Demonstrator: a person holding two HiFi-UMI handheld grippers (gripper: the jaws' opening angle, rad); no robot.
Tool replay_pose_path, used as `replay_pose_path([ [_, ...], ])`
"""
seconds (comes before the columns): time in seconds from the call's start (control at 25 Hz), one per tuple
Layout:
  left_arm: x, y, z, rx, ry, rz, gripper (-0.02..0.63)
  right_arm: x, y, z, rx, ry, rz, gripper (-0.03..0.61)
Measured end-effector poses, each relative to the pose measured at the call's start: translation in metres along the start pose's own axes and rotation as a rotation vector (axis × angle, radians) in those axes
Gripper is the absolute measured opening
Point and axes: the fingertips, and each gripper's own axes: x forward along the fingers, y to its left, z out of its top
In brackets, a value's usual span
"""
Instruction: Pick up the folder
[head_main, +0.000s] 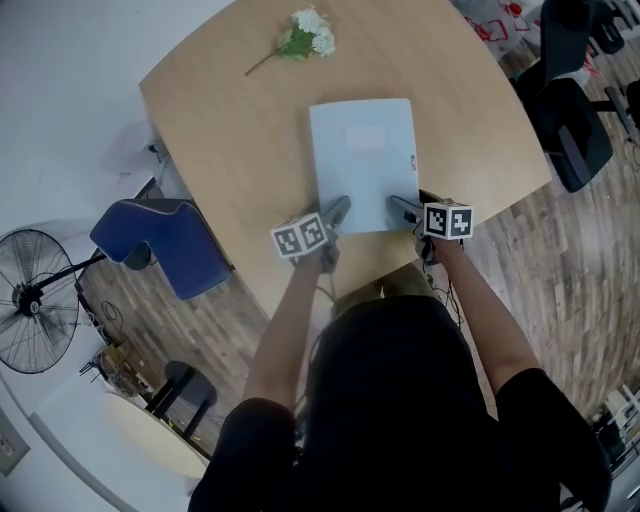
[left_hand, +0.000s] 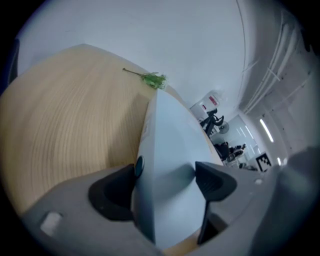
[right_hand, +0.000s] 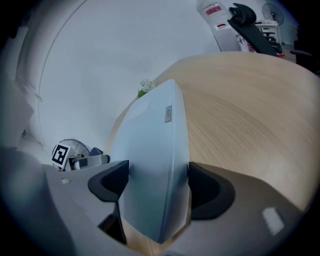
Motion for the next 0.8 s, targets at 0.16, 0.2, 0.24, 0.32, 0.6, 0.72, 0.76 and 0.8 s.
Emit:
replay_pose_path([
  [0.16,0.007,0.004,-0.005,-0.007,0.039,-0.012,0.383,0.006,-0.004,-0.002,-0.017,0.033,0.009,0.380],
  [0.2,0.008,0.005,-0.006,-0.016,0.044,-0.020,0.387,0.006,-0.004,-0.002,-0.013,0.038,0.018,0.383],
  [0.24,0.008,0.006,-0.007,-0.023,0.047,-0.027,0.390,0.007,-0.003,-0.002,-0.010,0.044,0.026,0.385],
  [0.32,0.008,0.007,-0.007,-0.027,0.048,-0.039,0.391,0.008,-0.003,-0.002,-0.011,0.048,0.037,0.383],
  [0.6,0.000,0.001,-0.006,0.018,0.023,-0.025,0.382,0.002,0.001,-0.005,-0.033,0.040,0.052,0.374],
  [0.72,-0.010,-0.006,-0.007,0.045,-0.008,-0.017,0.382,-0.008,0.007,-0.006,-0.045,0.015,0.075,0.373],
  [0.76,-0.014,-0.010,-0.007,0.057,-0.019,-0.015,0.382,-0.011,0.011,-0.006,-0.056,0.002,0.083,0.373],
  [0.8,-0.020,-0.016,-0.006,0.071,-0.032,-0.016,0.382,-0.015,0.014,-0.007,-0.069,-0.009,0.089,0.373],
])
